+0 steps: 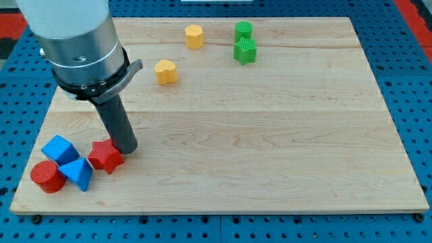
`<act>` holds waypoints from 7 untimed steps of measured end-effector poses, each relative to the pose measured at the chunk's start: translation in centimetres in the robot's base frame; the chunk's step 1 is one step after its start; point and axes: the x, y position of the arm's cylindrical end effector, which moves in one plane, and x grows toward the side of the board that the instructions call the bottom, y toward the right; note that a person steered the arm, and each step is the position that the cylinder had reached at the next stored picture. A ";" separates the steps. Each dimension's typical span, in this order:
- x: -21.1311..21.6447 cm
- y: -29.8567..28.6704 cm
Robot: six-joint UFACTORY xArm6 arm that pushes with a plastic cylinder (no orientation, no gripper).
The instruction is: Push red star into the blue cube and blue traingle
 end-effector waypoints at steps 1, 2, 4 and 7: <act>0.7 4.3; 3.5 5.2; 3.6 2.2; 3.2 -0.6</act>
